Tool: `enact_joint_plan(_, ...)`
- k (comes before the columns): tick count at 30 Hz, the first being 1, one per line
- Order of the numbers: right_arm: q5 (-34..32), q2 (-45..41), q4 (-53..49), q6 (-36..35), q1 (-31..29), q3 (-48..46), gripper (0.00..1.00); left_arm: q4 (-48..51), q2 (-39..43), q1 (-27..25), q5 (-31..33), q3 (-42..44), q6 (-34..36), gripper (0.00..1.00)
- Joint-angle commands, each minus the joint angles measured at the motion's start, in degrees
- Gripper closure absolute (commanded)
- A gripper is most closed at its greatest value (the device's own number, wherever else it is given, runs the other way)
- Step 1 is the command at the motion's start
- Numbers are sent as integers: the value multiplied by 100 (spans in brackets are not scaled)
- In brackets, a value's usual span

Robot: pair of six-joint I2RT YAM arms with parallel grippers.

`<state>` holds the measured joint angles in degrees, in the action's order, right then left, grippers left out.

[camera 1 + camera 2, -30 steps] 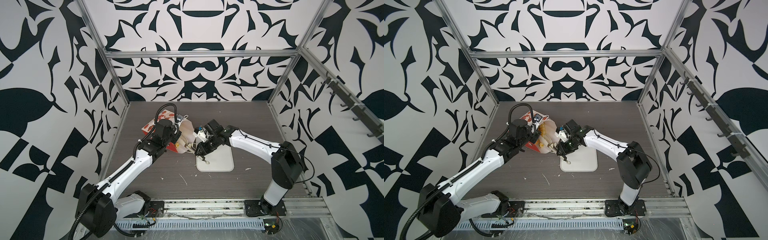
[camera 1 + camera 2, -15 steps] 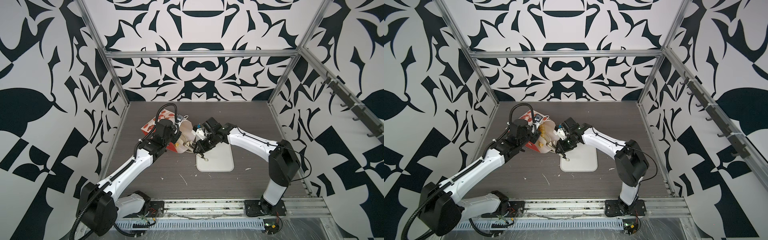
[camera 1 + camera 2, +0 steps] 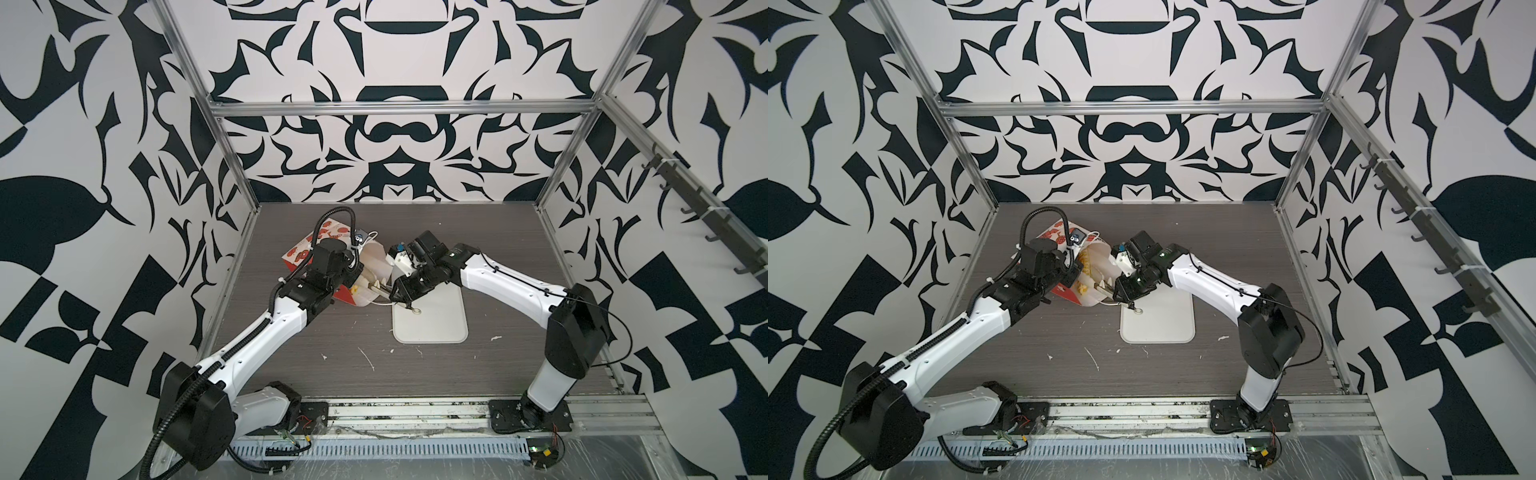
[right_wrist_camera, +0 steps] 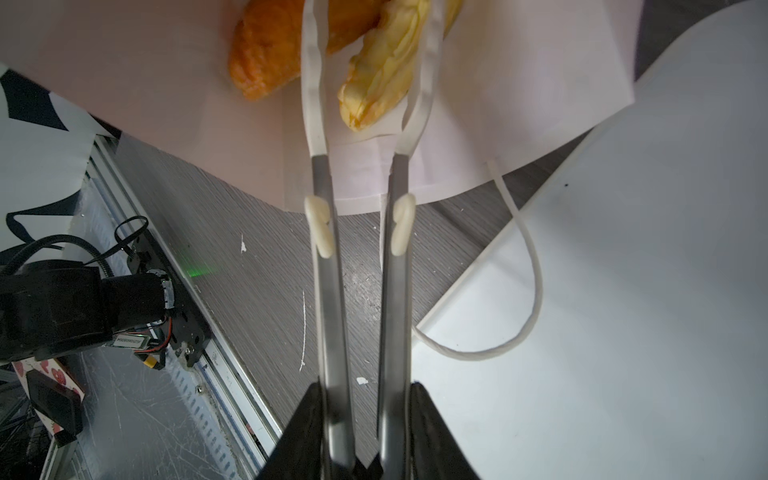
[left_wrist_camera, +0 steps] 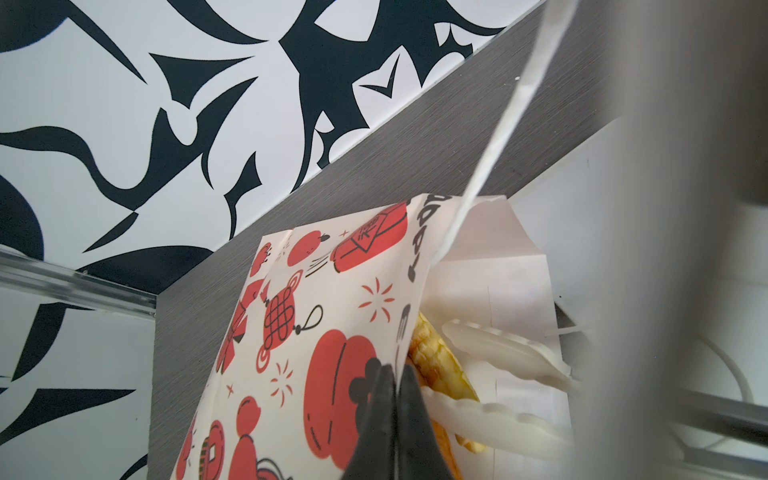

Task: Take the fake bread out of the paper bag
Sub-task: 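Close the tongs on a yellow pastry inside the bag with the right gripper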

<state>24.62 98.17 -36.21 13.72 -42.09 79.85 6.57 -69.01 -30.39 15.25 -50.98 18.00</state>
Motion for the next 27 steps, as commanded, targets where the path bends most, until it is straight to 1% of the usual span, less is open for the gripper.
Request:
enact_joint_plan(1,-19,-213,106,-91,-16,170,64,-154,-29,12,24,0,17,100)
enact_joint_plan(10,-57,-150,78,-84,-5,127,63,-118,-7,16,22,-15,19,100)
enact_joint_plan(18,169,47,158,25,27,83,63,-121,18,15,9,-8,14,100)
enact_joint_plan(20,225,17,168,36,104,6,63,-112,35,11,29,-5,15,100)
enact_joint_plan(23,347,-110,447,206,201,-260,64,-146,86,11,19,34,17,100)
enact_joint_plan(27,422,-39,467,239,207,-269,65,-173,26,15,0,-4,28,100)
